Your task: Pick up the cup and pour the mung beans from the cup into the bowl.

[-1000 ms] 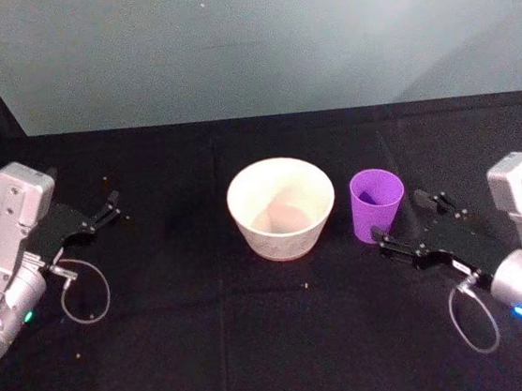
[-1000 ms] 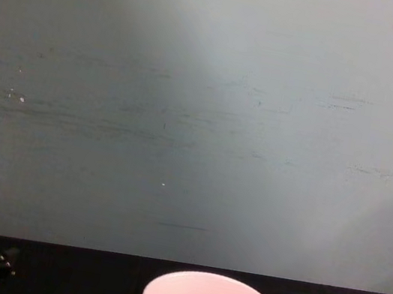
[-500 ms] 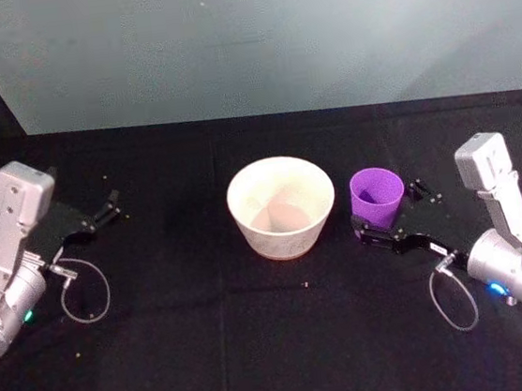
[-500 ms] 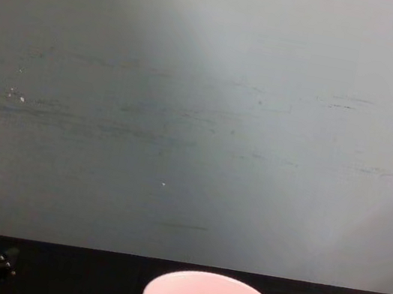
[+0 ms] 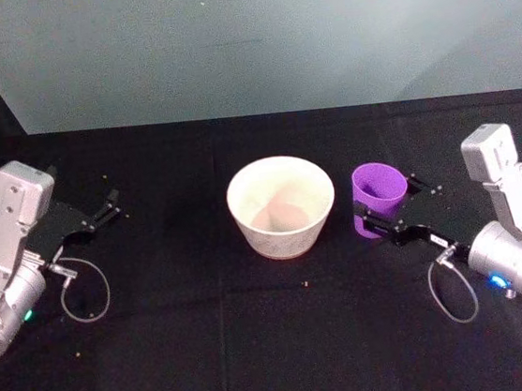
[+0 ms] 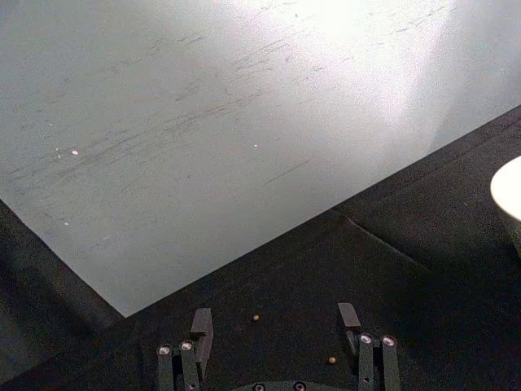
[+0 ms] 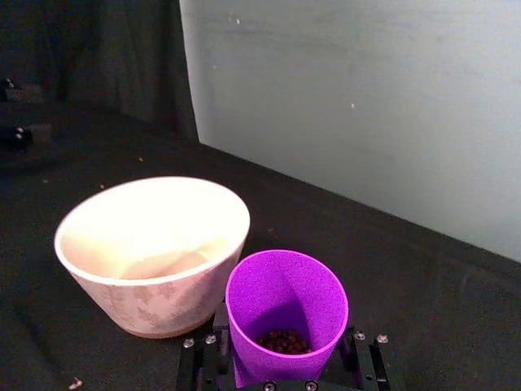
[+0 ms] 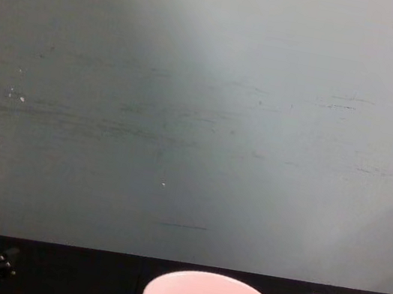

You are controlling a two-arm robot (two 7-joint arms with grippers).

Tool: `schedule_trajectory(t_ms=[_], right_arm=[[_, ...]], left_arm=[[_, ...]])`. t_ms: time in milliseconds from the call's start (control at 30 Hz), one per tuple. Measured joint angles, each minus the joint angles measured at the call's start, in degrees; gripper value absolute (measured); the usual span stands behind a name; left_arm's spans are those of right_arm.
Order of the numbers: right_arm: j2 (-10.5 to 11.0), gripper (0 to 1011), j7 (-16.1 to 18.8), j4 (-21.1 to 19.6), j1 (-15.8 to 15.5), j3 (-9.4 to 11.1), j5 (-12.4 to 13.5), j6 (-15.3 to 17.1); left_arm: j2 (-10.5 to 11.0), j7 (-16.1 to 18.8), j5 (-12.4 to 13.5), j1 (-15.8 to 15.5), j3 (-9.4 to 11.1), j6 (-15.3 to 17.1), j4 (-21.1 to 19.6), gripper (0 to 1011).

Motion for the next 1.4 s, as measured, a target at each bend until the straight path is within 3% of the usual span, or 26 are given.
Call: schedule_trajectory(t_ms=[300,567,700,1400], right_arm=[[1.3,731,-0.7,-7.3,-2.3,2.7,-0.5,1.0],[2.5,731,0.4,-13.0,-1.7,4.9,0.3,7.2],[2.5,731,0.6,-13.5,-1.2,5.2,0.3,8.6],[2.6,731,0.6,-13.4,-1.4,5.2,0.4,8.2]], left_arm=[[0.0,0.0,0.0,0.0,0.0,0.0,0.0,1000],[0.0,0.0,0.0,0.0,0.0,0.0,0.0,1000],[0.0,0.0,0.0,0.0,0.0,0.0,0.0,1000],[0.0,0.0,0.0,0.0,0.0,0.0,0.0,1000]])
